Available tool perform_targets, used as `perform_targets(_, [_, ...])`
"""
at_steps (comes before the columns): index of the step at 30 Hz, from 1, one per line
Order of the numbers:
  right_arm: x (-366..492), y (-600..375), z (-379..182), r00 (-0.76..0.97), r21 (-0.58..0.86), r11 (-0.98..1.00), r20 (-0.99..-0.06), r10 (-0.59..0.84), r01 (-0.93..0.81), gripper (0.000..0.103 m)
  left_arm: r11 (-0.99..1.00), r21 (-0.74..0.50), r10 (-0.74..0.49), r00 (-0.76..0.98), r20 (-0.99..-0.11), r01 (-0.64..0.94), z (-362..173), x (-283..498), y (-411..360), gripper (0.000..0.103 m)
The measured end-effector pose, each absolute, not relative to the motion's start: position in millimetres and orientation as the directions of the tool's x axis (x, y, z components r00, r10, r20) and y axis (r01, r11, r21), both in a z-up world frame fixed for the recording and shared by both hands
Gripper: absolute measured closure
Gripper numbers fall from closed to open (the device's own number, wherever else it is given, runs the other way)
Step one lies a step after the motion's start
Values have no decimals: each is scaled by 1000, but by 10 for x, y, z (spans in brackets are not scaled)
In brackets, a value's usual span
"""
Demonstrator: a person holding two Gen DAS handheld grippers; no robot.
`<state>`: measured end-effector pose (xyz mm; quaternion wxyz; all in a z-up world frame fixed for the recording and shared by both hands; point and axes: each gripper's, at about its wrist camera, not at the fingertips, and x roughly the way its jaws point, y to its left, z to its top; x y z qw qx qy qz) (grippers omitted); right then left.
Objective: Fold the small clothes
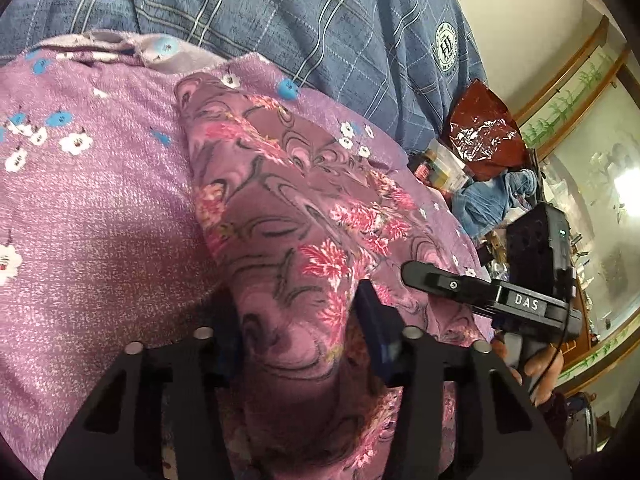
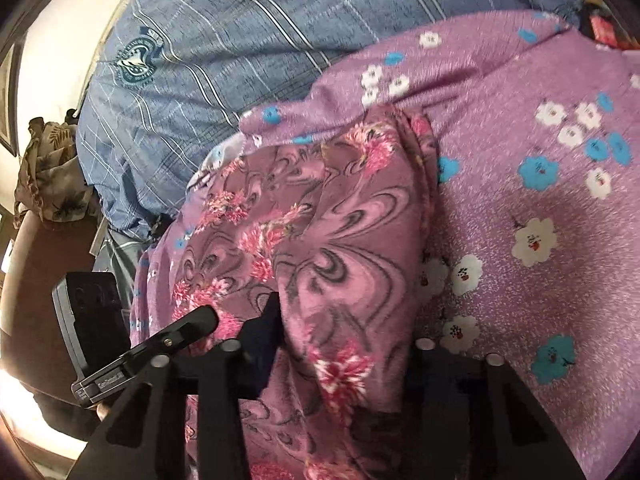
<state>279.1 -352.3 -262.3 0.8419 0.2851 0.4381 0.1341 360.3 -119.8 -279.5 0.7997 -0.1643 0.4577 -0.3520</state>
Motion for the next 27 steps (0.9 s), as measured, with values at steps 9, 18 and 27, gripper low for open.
perform_targets(9, [2494, -3386, -2148, 693, 566, 823, -574, 435, -48, 65, 698, -544, -716, 444, -539, 465, -2252, 3214, -956, 72])
perform_targets(18, [2359, -2850, -1873, 652, 648, 749, -509, 562, -138, 65, 754, -481, -657, 525, -542, 447, -1864, 2790, -264, 72])
perform_targets(27, [2312, -2089, -2274, 546, 569, 817, -655, 522, -98, 65, 844, -424, -535, 469, -703, 328, -2423, 2777, 129, 68])
